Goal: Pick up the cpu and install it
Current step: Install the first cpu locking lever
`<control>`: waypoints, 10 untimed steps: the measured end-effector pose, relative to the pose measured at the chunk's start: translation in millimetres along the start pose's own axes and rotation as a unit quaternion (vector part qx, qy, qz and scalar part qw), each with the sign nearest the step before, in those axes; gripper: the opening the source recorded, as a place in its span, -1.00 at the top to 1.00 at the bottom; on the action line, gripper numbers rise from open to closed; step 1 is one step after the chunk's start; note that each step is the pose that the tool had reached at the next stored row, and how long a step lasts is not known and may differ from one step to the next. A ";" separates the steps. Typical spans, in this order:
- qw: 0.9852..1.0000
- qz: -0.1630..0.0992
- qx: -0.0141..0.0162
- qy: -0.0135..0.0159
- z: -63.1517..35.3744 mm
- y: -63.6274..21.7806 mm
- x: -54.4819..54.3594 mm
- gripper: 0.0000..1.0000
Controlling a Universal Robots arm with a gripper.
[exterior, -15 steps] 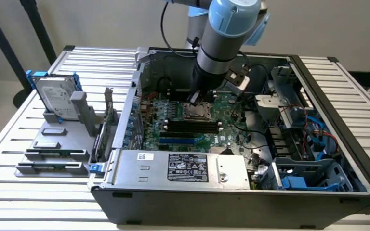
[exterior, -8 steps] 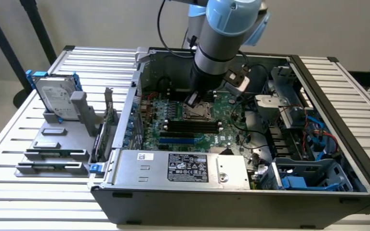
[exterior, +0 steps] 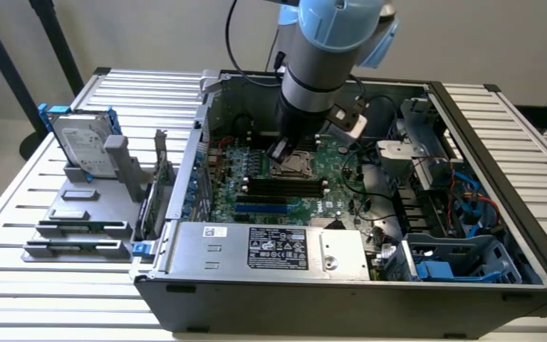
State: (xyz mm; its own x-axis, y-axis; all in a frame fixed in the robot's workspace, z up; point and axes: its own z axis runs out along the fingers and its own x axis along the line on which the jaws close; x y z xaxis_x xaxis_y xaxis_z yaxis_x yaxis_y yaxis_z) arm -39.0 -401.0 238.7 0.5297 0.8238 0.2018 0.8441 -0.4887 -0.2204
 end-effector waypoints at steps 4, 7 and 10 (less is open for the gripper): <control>1.000 0.000 0.000 0.000 -7.2 -0.7 -8.8 0.79; 1.000 0.000 0.001 0.001 -11.5 -0.7 -15.2 0.79; 1.000 0.001 0.002 0.001 -12.4 -1.5 -20.0 0.79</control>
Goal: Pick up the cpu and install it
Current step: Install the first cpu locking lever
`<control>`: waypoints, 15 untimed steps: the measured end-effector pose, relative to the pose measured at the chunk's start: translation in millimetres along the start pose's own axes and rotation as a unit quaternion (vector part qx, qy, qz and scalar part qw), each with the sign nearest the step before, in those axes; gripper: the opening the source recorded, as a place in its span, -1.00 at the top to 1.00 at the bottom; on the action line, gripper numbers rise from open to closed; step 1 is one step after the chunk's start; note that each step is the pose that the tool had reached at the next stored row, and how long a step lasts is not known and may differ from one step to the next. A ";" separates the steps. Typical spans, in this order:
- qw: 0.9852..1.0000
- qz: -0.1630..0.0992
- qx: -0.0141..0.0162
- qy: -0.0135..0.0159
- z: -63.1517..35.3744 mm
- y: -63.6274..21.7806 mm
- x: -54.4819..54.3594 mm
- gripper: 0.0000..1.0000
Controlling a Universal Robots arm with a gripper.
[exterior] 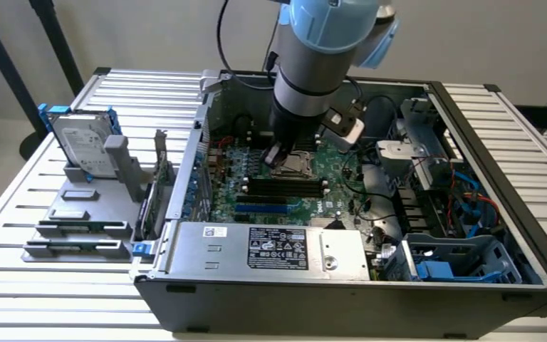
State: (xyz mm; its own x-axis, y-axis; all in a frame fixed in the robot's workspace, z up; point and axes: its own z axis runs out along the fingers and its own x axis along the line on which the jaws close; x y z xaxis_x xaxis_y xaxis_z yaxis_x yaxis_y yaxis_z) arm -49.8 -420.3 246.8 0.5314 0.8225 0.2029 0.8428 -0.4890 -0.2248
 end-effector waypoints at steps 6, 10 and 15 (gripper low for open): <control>1.000 0.002 0.000 0.000 3.3 -3.8 -3.5 0.79; 1.000 0.003 0.000 0.001 7.1 -6.2 -5.4 0.79; 1.000 0.002 0.002 0.004 11.5 -7.8 -4.7 0.79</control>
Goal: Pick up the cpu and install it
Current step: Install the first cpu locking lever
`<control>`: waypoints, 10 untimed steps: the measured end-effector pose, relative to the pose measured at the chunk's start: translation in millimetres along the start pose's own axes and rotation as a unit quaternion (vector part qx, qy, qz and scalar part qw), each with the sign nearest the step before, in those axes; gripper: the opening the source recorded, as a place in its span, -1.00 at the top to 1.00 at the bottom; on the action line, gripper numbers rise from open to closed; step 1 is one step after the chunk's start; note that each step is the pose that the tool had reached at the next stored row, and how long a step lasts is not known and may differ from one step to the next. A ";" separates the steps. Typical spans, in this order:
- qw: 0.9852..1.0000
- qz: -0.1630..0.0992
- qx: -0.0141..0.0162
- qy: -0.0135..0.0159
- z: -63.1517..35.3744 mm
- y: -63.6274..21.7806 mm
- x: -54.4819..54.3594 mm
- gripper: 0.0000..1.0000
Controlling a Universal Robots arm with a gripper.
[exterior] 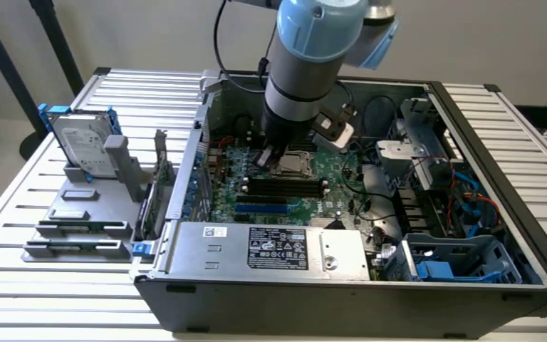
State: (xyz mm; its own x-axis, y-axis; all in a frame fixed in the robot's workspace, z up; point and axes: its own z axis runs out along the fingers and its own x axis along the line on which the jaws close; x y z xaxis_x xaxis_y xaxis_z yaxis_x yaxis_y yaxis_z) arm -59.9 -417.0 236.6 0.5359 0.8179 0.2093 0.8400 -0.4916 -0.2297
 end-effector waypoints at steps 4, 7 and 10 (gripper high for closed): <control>1.000 0.000 0.000 0.001 5.4 -2.2 -0.8 0.79; 1.000 0.000 0.000 0.001 10.4 -3.9 -2.5 0.79; 1.000 0.000 0.000 0.002 15.5 -5.0 -4.5 0.79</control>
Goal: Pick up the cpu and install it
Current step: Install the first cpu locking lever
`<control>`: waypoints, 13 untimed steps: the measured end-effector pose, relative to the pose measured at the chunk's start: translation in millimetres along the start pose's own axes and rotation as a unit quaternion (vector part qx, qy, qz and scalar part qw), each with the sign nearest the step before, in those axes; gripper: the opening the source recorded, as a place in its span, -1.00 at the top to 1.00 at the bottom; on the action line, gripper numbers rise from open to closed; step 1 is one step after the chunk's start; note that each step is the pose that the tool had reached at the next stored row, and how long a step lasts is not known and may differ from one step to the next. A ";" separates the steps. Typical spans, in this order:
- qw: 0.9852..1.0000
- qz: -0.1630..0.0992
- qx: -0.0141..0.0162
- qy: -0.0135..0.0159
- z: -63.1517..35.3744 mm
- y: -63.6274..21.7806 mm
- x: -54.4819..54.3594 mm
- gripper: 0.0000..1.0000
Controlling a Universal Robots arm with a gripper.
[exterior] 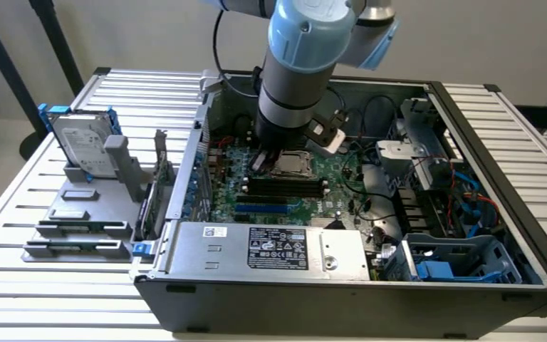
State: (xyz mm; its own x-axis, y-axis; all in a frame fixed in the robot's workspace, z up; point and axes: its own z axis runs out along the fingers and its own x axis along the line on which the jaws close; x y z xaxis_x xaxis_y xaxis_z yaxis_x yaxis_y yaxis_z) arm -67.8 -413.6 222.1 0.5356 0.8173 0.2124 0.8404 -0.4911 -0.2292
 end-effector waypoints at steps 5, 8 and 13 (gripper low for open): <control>1.000 -0.001 -0.001 0.002 7.7 -0.6 -2.5 0.79; 1.000 -0.001 -0.001 0.003 11.5 -0.6 -3.4 0.79; 1.000 -0.002 -0.001 0.005 16.9 -2.0 -4.9 0.79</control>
State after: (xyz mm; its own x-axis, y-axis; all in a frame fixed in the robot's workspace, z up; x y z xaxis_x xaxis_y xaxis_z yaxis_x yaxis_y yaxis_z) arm -73.4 -411.5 205.5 0.5337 0.8156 0.2234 0.8423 -0.4892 -0.2261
